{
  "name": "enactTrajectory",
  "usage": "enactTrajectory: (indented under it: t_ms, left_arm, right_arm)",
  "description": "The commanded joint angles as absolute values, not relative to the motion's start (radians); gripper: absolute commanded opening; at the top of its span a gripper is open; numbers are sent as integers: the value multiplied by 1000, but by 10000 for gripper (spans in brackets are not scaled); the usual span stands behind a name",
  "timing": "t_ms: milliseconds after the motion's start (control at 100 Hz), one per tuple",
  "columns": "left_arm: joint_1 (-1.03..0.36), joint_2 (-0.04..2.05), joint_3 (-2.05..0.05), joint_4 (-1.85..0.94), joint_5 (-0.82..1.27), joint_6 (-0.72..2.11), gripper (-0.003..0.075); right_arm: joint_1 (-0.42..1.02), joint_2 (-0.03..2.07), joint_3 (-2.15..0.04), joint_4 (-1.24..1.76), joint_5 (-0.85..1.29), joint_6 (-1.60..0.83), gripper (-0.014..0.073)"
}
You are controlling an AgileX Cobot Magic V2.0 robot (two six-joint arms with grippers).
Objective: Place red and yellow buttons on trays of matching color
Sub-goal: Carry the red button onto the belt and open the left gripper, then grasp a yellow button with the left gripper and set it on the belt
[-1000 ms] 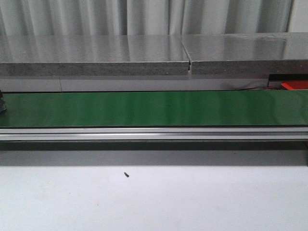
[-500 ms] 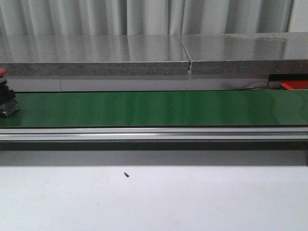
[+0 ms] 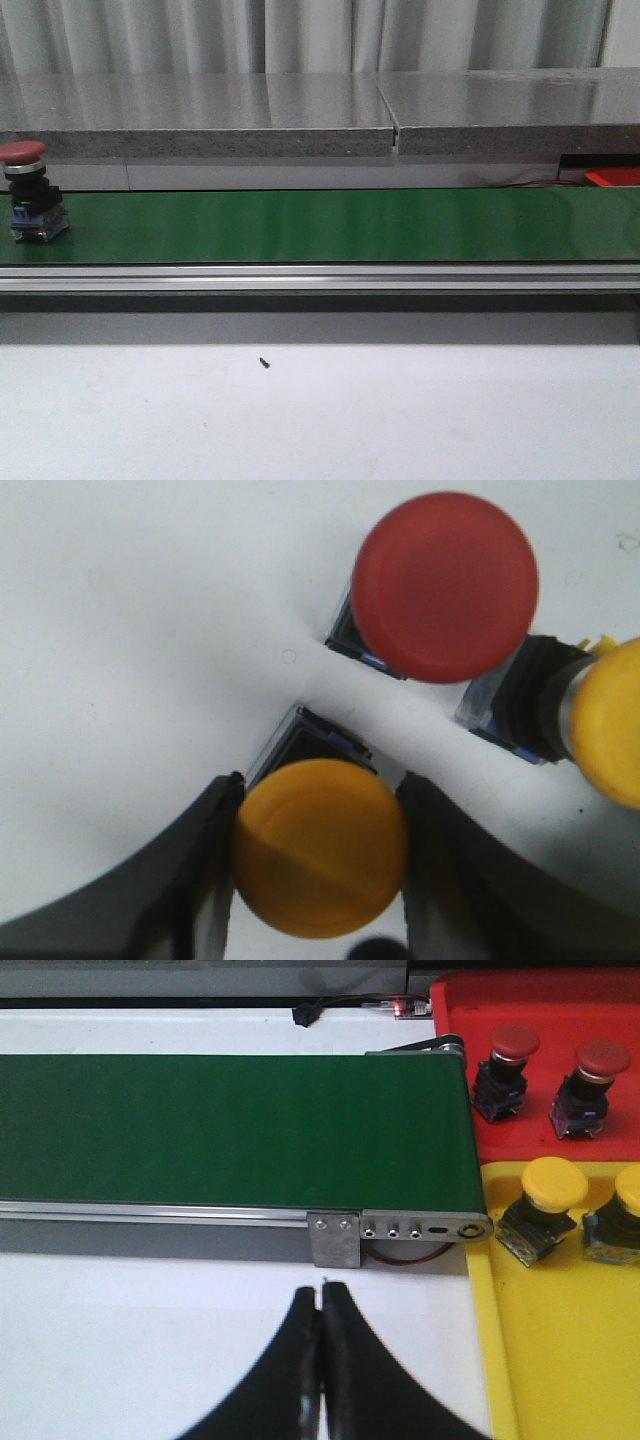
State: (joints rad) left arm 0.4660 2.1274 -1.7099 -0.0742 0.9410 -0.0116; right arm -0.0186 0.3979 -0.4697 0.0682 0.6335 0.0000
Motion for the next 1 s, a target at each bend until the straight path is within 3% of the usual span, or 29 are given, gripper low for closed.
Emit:
enactTrajectory:
  t_ms: [0,610,990]
  left_arm:
    - [470,2043,-1743,-83,935,-9,167]
    - [414,1686,-1638,-143,997,-7,167]
    - [271,1642,-1540,-152,996,-7,167]
  right_arm:
    - [-19,400,-494,73,568,0,-67]
    - [-19,400,-494,73,568,0,-67]
    - [-19,400,-494,73,568,0,-67]
